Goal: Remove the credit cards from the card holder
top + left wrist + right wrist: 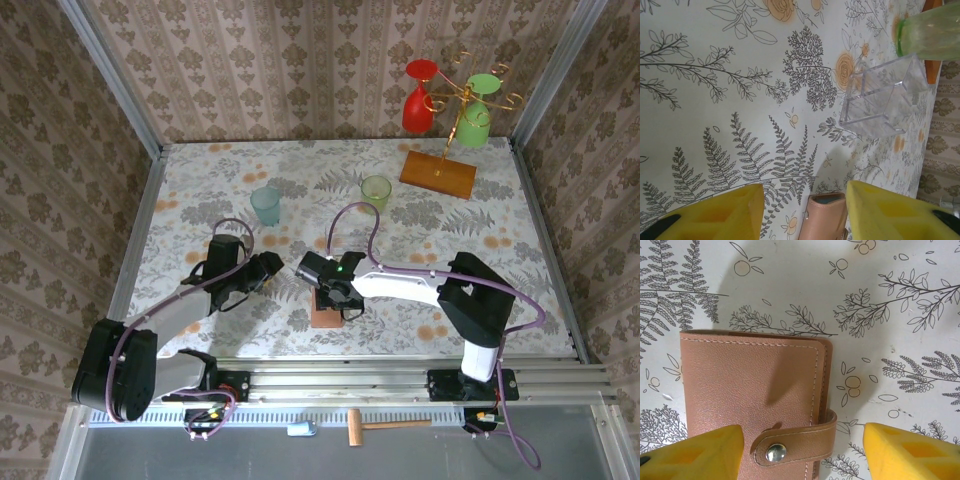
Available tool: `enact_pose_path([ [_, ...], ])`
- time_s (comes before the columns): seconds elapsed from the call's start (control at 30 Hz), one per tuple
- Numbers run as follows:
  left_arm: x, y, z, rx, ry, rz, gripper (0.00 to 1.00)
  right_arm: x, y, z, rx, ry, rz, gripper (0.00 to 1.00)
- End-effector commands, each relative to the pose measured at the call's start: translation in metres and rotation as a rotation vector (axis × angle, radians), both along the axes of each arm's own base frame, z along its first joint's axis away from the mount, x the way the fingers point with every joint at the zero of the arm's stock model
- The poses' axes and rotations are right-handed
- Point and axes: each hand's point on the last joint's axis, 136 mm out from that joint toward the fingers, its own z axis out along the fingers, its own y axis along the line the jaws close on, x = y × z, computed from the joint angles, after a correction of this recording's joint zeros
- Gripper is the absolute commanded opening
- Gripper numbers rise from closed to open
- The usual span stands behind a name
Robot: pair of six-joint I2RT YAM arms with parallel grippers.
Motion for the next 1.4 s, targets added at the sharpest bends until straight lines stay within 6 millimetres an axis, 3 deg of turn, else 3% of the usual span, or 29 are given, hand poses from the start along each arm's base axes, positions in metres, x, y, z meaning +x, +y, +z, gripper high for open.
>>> enact_pose_path([
  [0.0, -0.001, 0.000, -0.001, -0.017, 0.007, -0.003, 0.48, 0.000, -0.013, -0.004, -0.063, -0.011, -0.039, 0.62],
  [0.53, 0.000, -0.003, -0.001, -0.019, 0.020, 0.003, 0.47, -0.002, -0.036, 0.010, -0.024, -0.043, -0.085, 0.40],
  [1.37, 0.002, -0.025, 0.000, 0.006, 0.025, -0.024, 0.47, -0.002, -0.033, -0.023, 0.228, 0.032, -0.164, 0.24],
])
